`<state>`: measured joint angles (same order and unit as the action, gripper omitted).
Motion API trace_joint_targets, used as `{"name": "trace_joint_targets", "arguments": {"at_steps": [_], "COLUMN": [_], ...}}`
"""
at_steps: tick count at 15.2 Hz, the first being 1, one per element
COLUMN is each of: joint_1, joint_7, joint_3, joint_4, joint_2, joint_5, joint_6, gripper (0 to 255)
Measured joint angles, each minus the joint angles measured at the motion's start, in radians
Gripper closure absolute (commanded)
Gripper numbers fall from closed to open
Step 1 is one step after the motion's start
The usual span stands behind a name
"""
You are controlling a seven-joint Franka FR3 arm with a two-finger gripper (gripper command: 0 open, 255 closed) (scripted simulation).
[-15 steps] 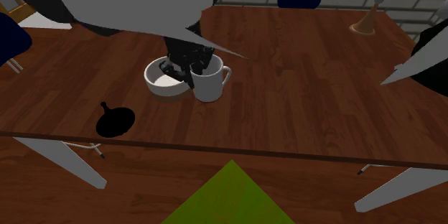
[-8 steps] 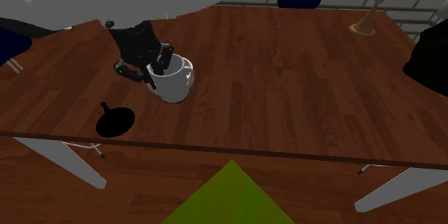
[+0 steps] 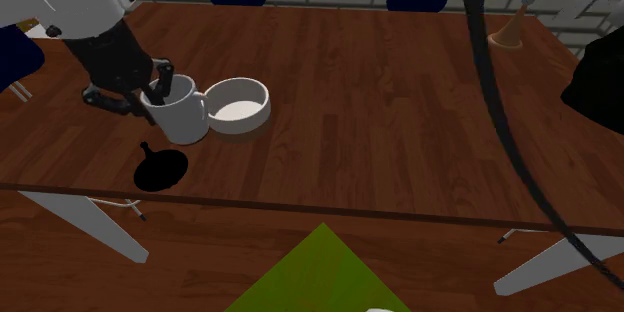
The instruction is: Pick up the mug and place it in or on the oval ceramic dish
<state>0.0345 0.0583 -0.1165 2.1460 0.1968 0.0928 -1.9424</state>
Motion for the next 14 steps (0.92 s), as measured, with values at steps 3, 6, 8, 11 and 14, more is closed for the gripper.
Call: {"name": "trace_joint_targets", "arguments": {"at_steps": [3,6,8,11,14], "joint_1": [0.027,0.054,0.060,0.062,0.062], "joint_7": [0.052,0.106,0.117,0.125,0.127], "joint_3": [0.033,0.065,0.071,0.073,0.073], "joint_4": [-0.077,-0.163,-0.193,-0.175,-0.143], "joint_2": [-0.069,-0.132,-0.163,-0.180,-0.186], "joint_5": [-0.014,-0.023,-0.025,-0.026,-0.025], "joint_6": [0.013,0.038,0.038,0.004,-0.034], "gripper": [255,255,255,255,255]}}
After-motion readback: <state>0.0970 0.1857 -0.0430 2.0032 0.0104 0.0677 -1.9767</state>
